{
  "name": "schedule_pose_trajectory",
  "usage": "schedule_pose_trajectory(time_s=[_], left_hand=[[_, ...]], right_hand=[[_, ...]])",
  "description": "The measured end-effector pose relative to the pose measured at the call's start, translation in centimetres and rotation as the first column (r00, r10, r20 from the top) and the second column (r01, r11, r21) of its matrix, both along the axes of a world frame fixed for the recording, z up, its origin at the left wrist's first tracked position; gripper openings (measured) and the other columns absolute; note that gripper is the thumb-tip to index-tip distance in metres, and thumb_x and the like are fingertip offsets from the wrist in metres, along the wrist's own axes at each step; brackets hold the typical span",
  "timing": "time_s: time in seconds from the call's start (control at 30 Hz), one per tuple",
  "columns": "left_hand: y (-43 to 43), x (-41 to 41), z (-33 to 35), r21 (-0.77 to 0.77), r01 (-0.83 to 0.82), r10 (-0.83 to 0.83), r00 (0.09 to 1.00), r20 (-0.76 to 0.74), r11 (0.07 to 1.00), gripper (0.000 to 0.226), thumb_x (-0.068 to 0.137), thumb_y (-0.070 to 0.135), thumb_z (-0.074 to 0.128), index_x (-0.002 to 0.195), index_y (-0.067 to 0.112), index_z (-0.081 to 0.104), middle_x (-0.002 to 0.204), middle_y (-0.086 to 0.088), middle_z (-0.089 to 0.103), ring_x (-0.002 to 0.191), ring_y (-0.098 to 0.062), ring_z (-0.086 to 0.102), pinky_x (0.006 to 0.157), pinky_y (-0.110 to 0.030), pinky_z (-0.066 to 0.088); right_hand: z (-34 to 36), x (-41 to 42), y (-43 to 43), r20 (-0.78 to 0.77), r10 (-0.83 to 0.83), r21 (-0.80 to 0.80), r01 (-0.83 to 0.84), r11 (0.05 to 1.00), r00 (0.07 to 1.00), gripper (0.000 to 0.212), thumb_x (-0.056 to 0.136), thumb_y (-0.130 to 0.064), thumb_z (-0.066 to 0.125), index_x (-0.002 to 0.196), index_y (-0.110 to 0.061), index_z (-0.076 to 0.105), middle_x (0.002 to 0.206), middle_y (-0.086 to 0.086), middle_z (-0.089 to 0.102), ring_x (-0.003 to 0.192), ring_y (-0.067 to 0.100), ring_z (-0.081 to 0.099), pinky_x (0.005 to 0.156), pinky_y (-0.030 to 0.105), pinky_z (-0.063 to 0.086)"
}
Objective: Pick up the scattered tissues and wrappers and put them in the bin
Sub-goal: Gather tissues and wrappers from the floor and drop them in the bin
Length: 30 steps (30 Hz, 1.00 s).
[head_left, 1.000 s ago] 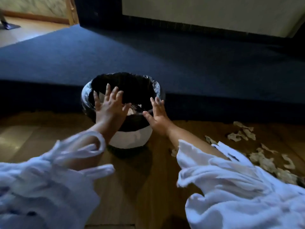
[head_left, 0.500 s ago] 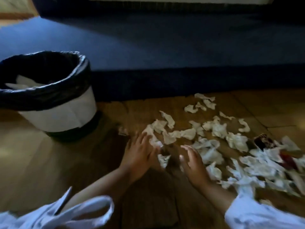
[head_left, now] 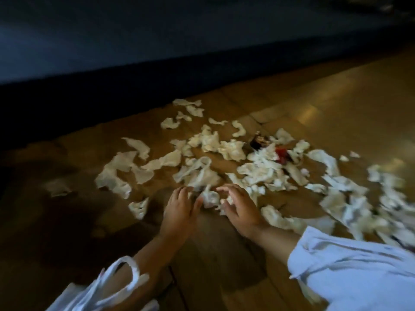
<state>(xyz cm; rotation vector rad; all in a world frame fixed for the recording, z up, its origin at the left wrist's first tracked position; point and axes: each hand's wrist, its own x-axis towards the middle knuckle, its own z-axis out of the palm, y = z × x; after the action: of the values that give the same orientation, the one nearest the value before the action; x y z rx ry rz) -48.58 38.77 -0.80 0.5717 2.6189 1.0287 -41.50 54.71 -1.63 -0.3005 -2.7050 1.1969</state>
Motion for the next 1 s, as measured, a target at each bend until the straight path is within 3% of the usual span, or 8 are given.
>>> schedule_pose_trajectory(time_s=[0.07,0.2,0.4,0.53,0.63,0.73,0.87,1.0], left_hand=[[2.0,1.6,-0.7,0.01,0.072,-0.073,0.997,0.038,0.997,0.051,0.095,0.042,0.04,0.14,0.019,0.033,0.148,-0.002,0.032,0.135,-0.017,0.032,0.109,-0.031,0.029],[5.9,6.7,-1.9,-0.138,0.435,-0.432,0.9,0.057,0.89,0.058,0.095,0.046,0.035,0.146,0.023,0.021,0.156,0.001,0.015,0.145,-0.017,0.011,0.119,-0.041,0.014],[8.1,13.0,-1.9,-0.215,0.673,-0.686,0.728,0.021,0.708,0.061,0.095,0.05,0.029,0.148,0.029,0.007,0.158,0.006,-0.001,0.145,-0.017,-0.007,0.116,-0.039,-0.003],[8.8,12.4,-2.9,-0.212,0.642,-0.655,0.755,0.013,0.737,0.061,0.094,0.047,0.037,0.146,0.032,0.009,0.158,0.006,0.001,0.145,-0.017,-0.005,0.117,-0.039,0.003],[9.7,11.9,-2.9,-0.215,0.579,-0.588,0.808,0.029,0.786,0.062,0.093,0.047,0.039,0.146,0.034,0.009,0.158,0.005,0.001,0.145,-0.019,-0.005,0.117,-0.041,0.006],[12.0,11.7,-2.4,-0.272,0.565,-0.583,0.812,0.017,0.779,0.074,0.088,0.056,0.043,0.146,0.037,0.002,0.158,0.002,-0.01,0.144,-0.026,-0.012,0.116,-0.047,0.002],[15.9,11.7,-2.8,-0.41,0.624,-0.69,0.723,-0.019,0.665,0.103,0.067,0.076,0.053,0.144,0.043,-0.007,0.153,0.0,-0.029,0.139,-0.038,-0.024,0.107,-0.057,-0.013],[17.9,12.6,-3.9,-0.556,0.674,-0.784,0.617,0.063,0.486,0.093,0.074,0.062,0.06,0.145,0.038,0.006,0.156,-0.002,-0.015,0.142,-0.04,-0.013,0.112,-0.062,0.005]], right_hand=[[0.7,3.7,1.7,0.023,-0.051,0.013,0.051,0.999,0.998,0.034,0.091,-0.032,0.041,0.122,-0.021,0.051,0.128,-0.003,0.049,0.12,0.007,0.043,0.1,0.024,0.039],[0.5,12.6,4.6,0.104,-0.315,0.028,0.314,0.949,0.943,0.027,0.093,-0.02,0.048,0.12,-0.025,0.052,0.123,-0.004,0.051,0.115,0.011,0.05,0.097,0.03,0.045],[-2.4,23.6,6.8,0.033,-0.62,0.145,0.61,0.779,0.784,0.034,0.087,-0.04,0.045,0.111,-0.019,0.055,0.113,0.002,0.057,0.111,0.021,0.053,0.093,0.018,0.04],[-4.5,26.6,9.3,0.166,-0.78,0.246,0.741,0.625,0.603,0.06,0.082,-0.053,0.052,0.131,-0.019,0.044,0.14,0.012,0.04,0.132,0.03,0.032,0.102,0.047,0.037],[-5.2,27.0,10.7,0.317,-0.687,0.258,0.637,0.726,0.654,0.068,0.079,-0.06,0.044,0.141,-0.038,0.027,0.156,0.001,0.015,0.143,0.031,0.006,0.111,0.059,0.021],[-5.9,26.8,11.6,0.395,-0.593,0.322,0.499,0.804,0.701,0.064,0.083,-0.07,0.029,0.141,-0.046,0.016,0.157,-0.01,0.003,0.144,0.026,0.0,0.114,0.058,0.007],[-6.0,26.0,12.3,0.4,-0.559,0.337,0.45,0.827,0.726,0.045,0.095,-0.045,0.033,0.139,-0.045,0.024,0.154,-0.01,0.018,0.14,0.026,0.016,0.113,0.045,0.017],[-6.3,25.6,13.6,0.308,-0.52,-0.031,0.555,0.831,0.797,0.029,0.094,-0.031,0.037,0.121,-0.026,0.047,0.132,0.008,0.045,0.119,0.022,0.047,0.094,0.026,0.035]])
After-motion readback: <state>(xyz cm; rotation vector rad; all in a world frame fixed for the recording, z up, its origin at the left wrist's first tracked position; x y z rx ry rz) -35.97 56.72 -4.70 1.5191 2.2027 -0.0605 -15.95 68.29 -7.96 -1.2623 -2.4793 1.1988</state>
